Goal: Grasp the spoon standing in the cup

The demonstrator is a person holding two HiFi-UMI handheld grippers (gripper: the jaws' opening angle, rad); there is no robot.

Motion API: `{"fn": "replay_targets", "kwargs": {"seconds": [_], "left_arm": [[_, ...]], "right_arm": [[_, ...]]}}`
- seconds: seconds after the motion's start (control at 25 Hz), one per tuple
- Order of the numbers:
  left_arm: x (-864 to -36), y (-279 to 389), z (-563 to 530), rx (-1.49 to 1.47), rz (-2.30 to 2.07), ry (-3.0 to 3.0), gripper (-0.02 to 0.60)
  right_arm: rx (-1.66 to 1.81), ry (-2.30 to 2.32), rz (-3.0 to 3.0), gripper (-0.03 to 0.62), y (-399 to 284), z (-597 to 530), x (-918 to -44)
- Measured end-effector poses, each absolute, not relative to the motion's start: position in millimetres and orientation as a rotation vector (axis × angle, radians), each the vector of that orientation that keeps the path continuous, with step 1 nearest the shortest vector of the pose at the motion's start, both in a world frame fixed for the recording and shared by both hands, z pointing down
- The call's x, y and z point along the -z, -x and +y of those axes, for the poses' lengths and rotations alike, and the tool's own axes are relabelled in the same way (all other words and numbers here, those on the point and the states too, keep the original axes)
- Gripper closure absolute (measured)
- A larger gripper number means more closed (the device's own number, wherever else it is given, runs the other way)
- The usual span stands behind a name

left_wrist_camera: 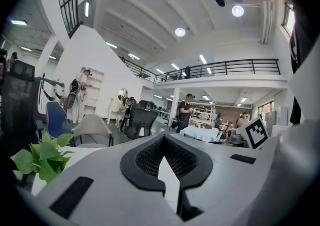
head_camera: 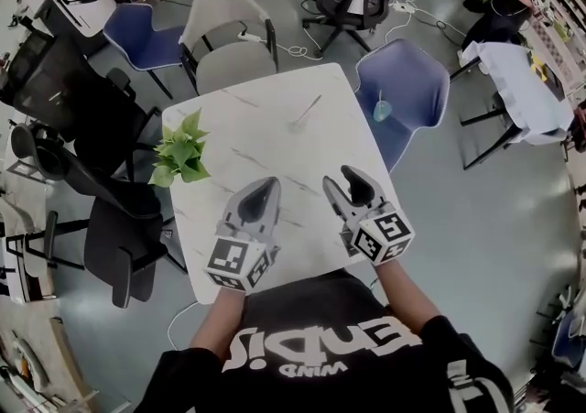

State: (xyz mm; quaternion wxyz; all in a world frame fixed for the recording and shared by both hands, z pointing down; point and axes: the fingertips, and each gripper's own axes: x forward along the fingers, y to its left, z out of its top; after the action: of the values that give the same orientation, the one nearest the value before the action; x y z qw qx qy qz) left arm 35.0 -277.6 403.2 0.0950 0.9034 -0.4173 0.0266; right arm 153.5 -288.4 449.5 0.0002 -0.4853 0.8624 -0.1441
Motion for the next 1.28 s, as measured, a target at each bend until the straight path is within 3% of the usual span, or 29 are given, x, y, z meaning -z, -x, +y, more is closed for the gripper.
{"fn": "replay_targets", "kwargs": {"seconds": [1.28], "left_arm": [[-429.6, -34.0, -298.9, -0.157, -1.255, -2.603, 0.568]], "right_arm": [[0.700, 1.828, 2.797, 0.430, -174.1, -504.4, -566.2]]}}
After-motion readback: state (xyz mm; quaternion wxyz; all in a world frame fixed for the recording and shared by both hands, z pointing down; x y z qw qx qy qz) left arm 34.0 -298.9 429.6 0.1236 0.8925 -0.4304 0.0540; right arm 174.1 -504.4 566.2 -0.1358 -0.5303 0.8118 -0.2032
